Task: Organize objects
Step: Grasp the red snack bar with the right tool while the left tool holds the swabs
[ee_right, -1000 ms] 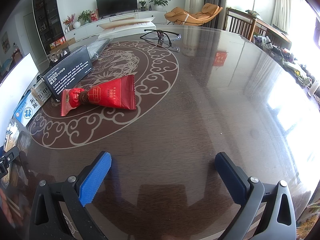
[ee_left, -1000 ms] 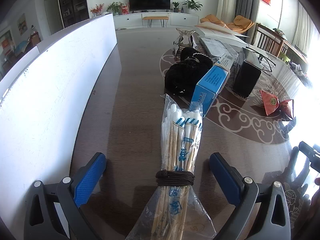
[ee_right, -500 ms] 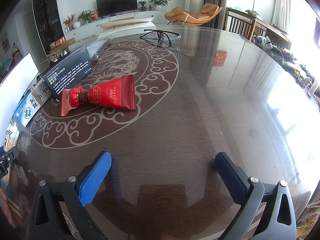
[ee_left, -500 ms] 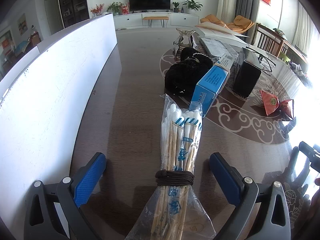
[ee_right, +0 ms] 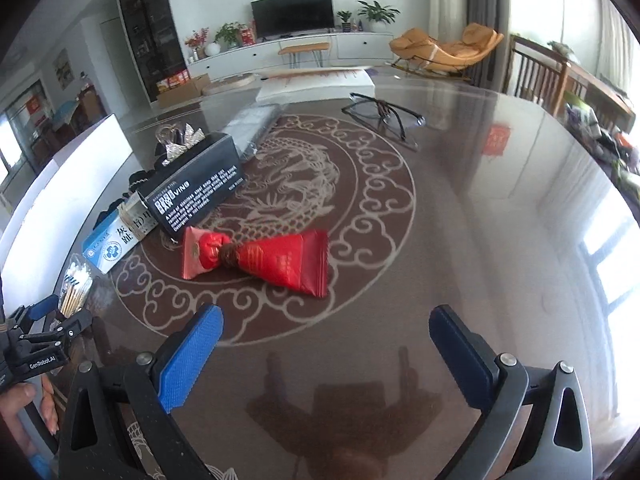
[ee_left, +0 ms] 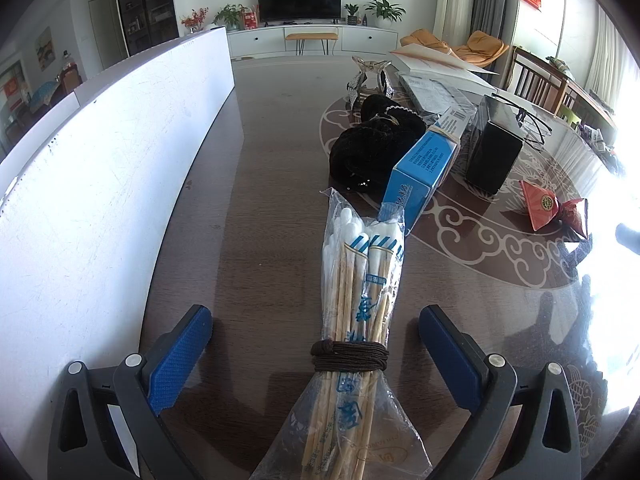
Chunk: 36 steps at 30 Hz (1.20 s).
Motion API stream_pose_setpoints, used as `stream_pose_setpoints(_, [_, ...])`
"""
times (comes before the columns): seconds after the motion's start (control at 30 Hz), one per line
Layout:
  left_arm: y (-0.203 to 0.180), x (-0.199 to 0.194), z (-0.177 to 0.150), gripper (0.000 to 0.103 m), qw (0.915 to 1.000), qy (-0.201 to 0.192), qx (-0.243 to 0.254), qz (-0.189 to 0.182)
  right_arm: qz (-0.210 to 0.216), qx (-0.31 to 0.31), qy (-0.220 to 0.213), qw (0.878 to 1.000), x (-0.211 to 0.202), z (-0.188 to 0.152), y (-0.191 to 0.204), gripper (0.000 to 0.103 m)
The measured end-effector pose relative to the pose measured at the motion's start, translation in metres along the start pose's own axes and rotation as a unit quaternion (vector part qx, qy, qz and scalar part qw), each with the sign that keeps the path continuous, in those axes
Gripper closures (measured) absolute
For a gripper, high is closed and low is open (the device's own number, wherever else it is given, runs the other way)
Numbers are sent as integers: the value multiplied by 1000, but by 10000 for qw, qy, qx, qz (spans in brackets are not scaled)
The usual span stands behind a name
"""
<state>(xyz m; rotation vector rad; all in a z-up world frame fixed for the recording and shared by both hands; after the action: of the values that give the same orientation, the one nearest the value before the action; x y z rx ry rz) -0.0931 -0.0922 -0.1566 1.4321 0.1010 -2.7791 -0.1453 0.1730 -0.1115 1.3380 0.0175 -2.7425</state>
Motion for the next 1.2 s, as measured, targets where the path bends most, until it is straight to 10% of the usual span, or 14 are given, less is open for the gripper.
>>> stream_pose_setpoints(0.23, [0,0,0,0,10000,-1,-1,1,1036,-424,382,9930,43,55,40,0])
stream_pose_setpoints(0.5, [0,0,0,0,10000,-1,-2,1,1646,-1090,1294,9717,49,-15,85,4])
stream_pose_setpoints(0.9, [-12,-5,-6,0,9976,466,352,-370,1037,-969,1322,9810,32,-13,88,5])
stream_pose_setpoints(0.93, [-14,-7,-5,5,9975,432,370,-419,957,-1031,1358,9807,39,-10,94,12])
stream_pose_setpoints(1.03, [-18,-16,0,75,9969,196,601,-461,630,-1071,1378,9826,52,-9,102,62])
stream_pose_setpoints(1.07, [-17,-17,0,75,9968,231,573,-515,627,-1041,1412,9825,52,-11,102,82])
stream_pose_setpoints(1.2, [-19,-34,-4,75,9952,37,326,-918,726,-848,1255,9858,30,-17,96,83])
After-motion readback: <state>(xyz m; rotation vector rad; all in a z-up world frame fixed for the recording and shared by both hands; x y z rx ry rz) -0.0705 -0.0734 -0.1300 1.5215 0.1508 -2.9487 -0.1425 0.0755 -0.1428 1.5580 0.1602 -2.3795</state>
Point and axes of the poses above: each gripper's, at about its wrist camera, not at the fingertips, and x roughly the way its jaws point, y to its left, z to its top, the point moved 10 cm from there along x, roughly the way its jaws point, and after that the axes turned 4 degrees about -z, right-handed, at the moved point
